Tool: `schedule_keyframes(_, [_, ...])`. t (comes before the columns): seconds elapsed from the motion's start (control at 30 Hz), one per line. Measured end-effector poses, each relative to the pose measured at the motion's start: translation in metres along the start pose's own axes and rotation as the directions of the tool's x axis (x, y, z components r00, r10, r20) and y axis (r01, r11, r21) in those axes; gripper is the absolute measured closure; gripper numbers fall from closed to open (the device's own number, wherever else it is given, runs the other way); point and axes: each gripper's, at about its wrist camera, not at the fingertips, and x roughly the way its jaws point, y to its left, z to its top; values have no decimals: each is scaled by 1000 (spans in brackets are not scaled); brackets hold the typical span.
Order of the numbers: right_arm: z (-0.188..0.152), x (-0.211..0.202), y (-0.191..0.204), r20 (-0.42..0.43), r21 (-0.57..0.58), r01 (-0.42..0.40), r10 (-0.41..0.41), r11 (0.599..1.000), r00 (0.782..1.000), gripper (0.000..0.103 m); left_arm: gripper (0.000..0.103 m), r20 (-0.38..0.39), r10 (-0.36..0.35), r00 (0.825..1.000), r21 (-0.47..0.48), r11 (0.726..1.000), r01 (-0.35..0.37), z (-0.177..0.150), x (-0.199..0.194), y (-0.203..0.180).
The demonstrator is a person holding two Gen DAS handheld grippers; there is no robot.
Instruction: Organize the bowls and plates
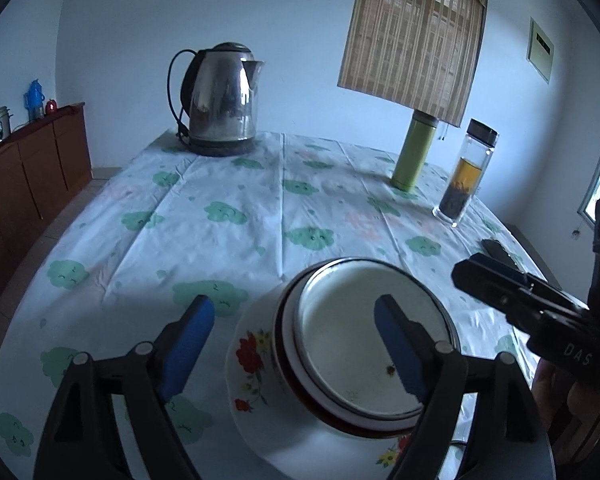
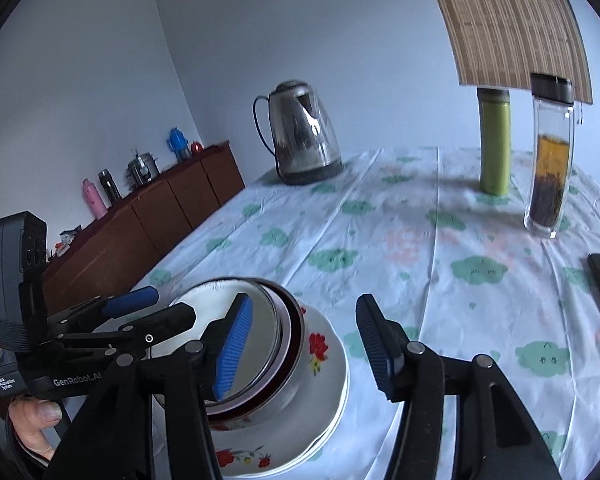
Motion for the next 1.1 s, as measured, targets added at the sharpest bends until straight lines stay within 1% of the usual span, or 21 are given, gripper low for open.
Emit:
schedule_keyframes(0.17, [-2, -15, 10, 106, -72, 54, -46, 996, 993, 45, 17, 66, 41, 997, 24, 999, -43, 1, -8, -4])
schedule_keyframes(0.2, [-2, -19, 14, 130, -90, 62, -50, 994, 990, 43, 16, 83, 42, 996, 27, 999, -45, 1, -10, -5])
schedule_keyframes(0.23, [-2, -23, 17, 153, -104, 76, -59, 992, 986, 40, 16, 98, 47, 994, 31, 998, -50, 1, -12, -5])
schedule_keyframes(0.3, [-3, -32, 24, 207, -139, 100, -70, 985, 976, 36, 13, 119, 55, 991, 37, 998, -59, 2, -15, -6])
schedule_keyframes(0.4, [-4, -40, 30, 254, -166, 119, -74, 979, 964, 31, 11, 146, 51, 988, 34, 998, -56, 3, -19, -6])
schedule_keyframes(0.53, [-6, -40, 33, 257, -179, 135, -87, 975, 963, 31, 9, 179, 45, 983, 30, 998, -51, 4, -24, -6])
schedule_keyframes(0.6, [-5, -41, 31, 258, -172, 136, -89, 976, 962, 31, 6, 196, 47, 979, 27, 998, -54, 4, -28, -6])
schedule_keyframes(0.7, [-5, -43, 28, 275, -154, 141, -95, 978, 957, 31, 6, 213, 51, 976, 30, 998, -58, 4, -31, -8])
schedule_keyframes(0.83, [-4, -47, 23, 295, -131, 154, -110, 979, 949, 30, 4, 218, 65, 974, 45, 996, -76, 4, -31, -11])
schedule_keyframes(1.1, [-5, -46, 22, 289, -130, 156, -113, 979, 951, 30, 4, 212, 71, 975, 43, 996, -81, 4, -29, -10])
